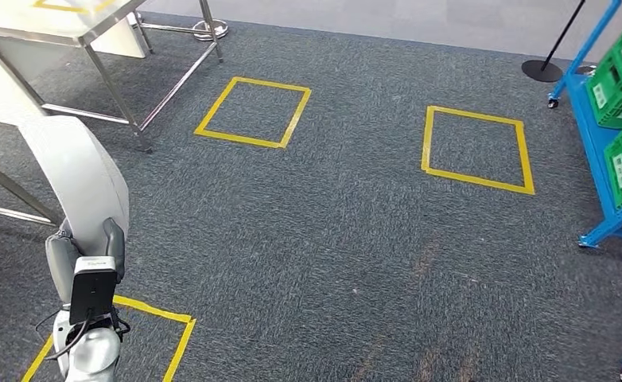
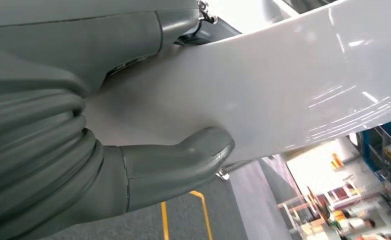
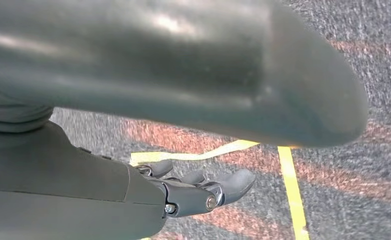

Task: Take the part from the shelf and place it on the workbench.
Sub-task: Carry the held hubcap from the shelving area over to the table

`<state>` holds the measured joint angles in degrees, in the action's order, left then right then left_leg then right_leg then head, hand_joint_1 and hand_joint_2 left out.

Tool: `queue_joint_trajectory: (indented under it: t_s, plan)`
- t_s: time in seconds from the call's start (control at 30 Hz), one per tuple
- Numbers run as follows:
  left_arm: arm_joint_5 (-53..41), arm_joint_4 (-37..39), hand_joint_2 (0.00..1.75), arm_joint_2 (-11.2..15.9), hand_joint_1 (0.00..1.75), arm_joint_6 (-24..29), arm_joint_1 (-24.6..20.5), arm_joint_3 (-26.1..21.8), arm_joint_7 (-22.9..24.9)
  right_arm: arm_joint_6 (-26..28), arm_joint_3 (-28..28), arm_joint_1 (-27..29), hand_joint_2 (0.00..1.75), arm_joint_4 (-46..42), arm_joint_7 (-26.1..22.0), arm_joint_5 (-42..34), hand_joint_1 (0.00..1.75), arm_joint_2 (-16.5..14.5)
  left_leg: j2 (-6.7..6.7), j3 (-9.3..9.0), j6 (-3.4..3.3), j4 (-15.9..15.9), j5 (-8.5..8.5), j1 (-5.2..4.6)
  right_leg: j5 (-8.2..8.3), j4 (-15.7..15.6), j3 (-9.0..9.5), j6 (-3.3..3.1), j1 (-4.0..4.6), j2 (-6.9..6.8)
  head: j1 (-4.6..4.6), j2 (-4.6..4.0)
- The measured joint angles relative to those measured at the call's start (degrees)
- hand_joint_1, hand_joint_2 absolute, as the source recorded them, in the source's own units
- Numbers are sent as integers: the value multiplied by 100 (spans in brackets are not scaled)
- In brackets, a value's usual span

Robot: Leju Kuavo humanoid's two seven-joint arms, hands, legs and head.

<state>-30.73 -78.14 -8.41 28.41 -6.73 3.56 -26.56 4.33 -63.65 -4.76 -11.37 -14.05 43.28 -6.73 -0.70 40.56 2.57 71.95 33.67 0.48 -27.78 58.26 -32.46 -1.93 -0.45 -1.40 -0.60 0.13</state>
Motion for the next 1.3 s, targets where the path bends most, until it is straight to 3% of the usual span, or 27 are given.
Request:
queue_joint_trajectory:
  t_s: [0.07, 0.1, 0.17, 0.23, 0.3, 0.4, 0.43, 0.47, 0.53, 0.6, 0.63, 0.67, 0.7, 0.77, 0.83, 0.9, 0.93, 0.97, 1.03, 1.1, 1.13, 1.17, 1.2, 1.23, 1.3]
  plan:
    - [1, 4, 175, 1, 175, 0, 20, -1, 2, 0, -1, 4, 0, 0, 0, 0, 0, 0, 24, 162, 16, 380, 96, 6, -6, 3, -4, -6, 11, -135, -1, 0]
    - [2, 4, 175, 2, 175, 0, 26, -1, 2, 0, -2, 3, 0, 0, 0, 0, 0, 0, 33, 118, 16, 319, 23, 6, -9, 5, -2, -5, 13, -194, -2, 0]
    - [2, 2, 175, 5, 175, 0, 28, -2, 2, 0, -2, -3, 0, 0, 0, 0, 0, -2, 129, -228, -4, -299, -299, 1, -25, 11, 17, 10, 16, -319, -2, 0]
    - [2, -1, 175, 5, 175, 0, 17, -2, 1, 0, -2, -9, 0, 0, 0, 0, 0, -3, 420, -635, -75, -1057, -570, -26, -57, 27, 45, 53, 41, -449, 2, 0]
    - [-24, -2, 175, 3, 175, -2, 8, -2, 24, -10, -2, -20, 0, 0, 1, 27, 0, -2, 544, -754, -156, -1318, -634, -52, -75, 37, 68, 113, 67, -561, 10, 0]
    - [-197, -2, 175, 10, 175, -47, -30, -3, 226, -90, 15, -36, 0, 0, 15, 201, 0, -5, 331, -736, -251, -1345, -689, -43, -94, 27, 101, 202, 59, -721, 12, 0]
    - [-255, -2, 175, 9, 175, -65, -61, -2, 298, -112, 25, -41, 0, 0, 21, 254, 0, -7, 271, -743, -283, -1364, -711, -27, -139, 73, 92, 233, 46, -639, 16, 0]
    - [-293, -2, 175, 5, 175, -79, -102, -1, 352, -119, 35, -44, 0, 0, 28, 284, 0, -9, 212, -747, -311, -1378, -732, -8, -239, 214, 35, 263, 29, -470, 27, 0]
    - [-348, 4, 175, -9, 175, -102, -184, 7, 428, -120, 51, -44, 0, 0, 39, 327, 0, -17, 79, -719, -348, -1379, -758, 8, -567, 819, -234, 316, -6, -58, 56, 0]
    - [-370, 20, 175, -19, 175, -113, -220, 13, 463, -119, 60, -30, 0, 0, 47, 351, 0, -22, -91, -685, -360, -1361, -771, 7, -818, 1508, -577, 341, -17, 91, 69, 0]
    - [-371, 30, 175, -20, 175, -111, -224, 13, 471, -116, 63, -22, 0, 0, 52, 358, 0, -22, -185, -671, -358, -1345, -775, 7, -802, 1636, -653, 342, -19, 108, 71, 0]
    - [-370, 39, 175, -20, 175, -107, -224, 10, 473, -114, 68, -20, 0, 0, 61, 363, 0, -22, -279, -660, -352, -1325, -777, 9, -661, 1503, -606, 335, -21, 124, 72, 0]
    - [-369, 46, 175, -20, 175, -97, -224, 7, 469, -113, 75, -20, 0, 0, 72, 369, 0, -21, -367, -653, -339, -1306, -778, 11, -450, 1176, -461, 322, -28, 165, 74, 0]
    - [-367, 50, 175, -21, 175, -60, -231, 4, 445, -113, 95, -25, 0, 0, 87, 384, 0, -19, -523, -628, -290, -1275, -782, 16, -155, 419, -111, 289, -45, 397, 74, 0]
    - [-367, 56, 175, -23, 175, -20, -242, 3, 420, -117, 112, -29, 0, 0, 93, 395, 0, -16, -648, -585, -206, -1275, -807, 23, -114, 106, 19, 255, -36, 528, 72, 0]
    - [-367, 62, 175, -19, 175, 2, -243, 2, 410, -120, 119, -37, 0, 0, 96, 398, 0, -20, -748, -546, -119, -1307, -849, 35, -88, 81, 17, 199, -25, 412, 73, 0]
    - [-367, 64, 175, -12, 175, 7, -239, 1, 409, -120, 123, -41, 0, -1, 96, 398, 0, -22, -682, -520, -92, -1290, -840, 31, -67, 58, 30, 156, -32, 343, 74, 0]
    - [-367, 65, 175, -5, 175, 12, -244, -1, 409, -121, 128, -43, 0, -1, 95, 398, 0, -25, -533, -460, -72, -1192, -774, 22, -45, 32, 42, 111, -42, 271, 61, 0]
    - [-369, 69, 175, -1, 175, 20, -259, 0, 409, -122, 135, -29, 0, -2, 88, 398, 0, -24, -140, -196, -46, -644, -454, 8, -24, 0, 52, 45, -44, 118, 27, 0]
    - [-376, 85, 175, -5, 175, 28, -262, 2, 409, -124, 139, -13, 0, -1, 82, 401, 0, -22, 8, 141, -16, 104, -123, 15, -30, 1, 43, 23, -32, -43, 8, 0]
    - [-379, 96, 175, -7, 175, 34, -257, 2, 409, -127, 140, -11, 0, -1, 81, 405, 0, -22, 24, 218, -7, 297, -86, 19, -33, 2, 42, 22, -29, -125, 7, 0]
    - [-382, 105, 175, -7, 175, 43, -254, 2, 409, -132, 143, -11, 0, -1, 81, 411, 0, -22, 41, 183, -5, 271, -154, 20, -36, 5, 42, 25, -27, -205, 6, 0]
    - [-386, 109, 175, -6, 175, 55, -254, 1, 410, -141, 146, -13, 0, 0, 81, 419, 0, -23, 82, 31, -12, 15, -308, 19, -43, 8, 50, 33, -26, -283, 6, 0]
    - [-388, 109, 175, -6, 175, 66, -257, 1, 410, -152, 149, -15, 0, 0, 81, 427, 0, -24, 201, -210, -29, -400, -492, 12, -54, 13, 64, 50, -23, -360, 5, 0]
    - [-396, 96, 175, -14, 175, 79, -270, 2, 411, -170, 151, -18, 0, -1, 78, 437, 0, -22, 509, -597, -106, -1094, -689, -26, -88, 27, 95, 104, 7, -491, 6, 0]
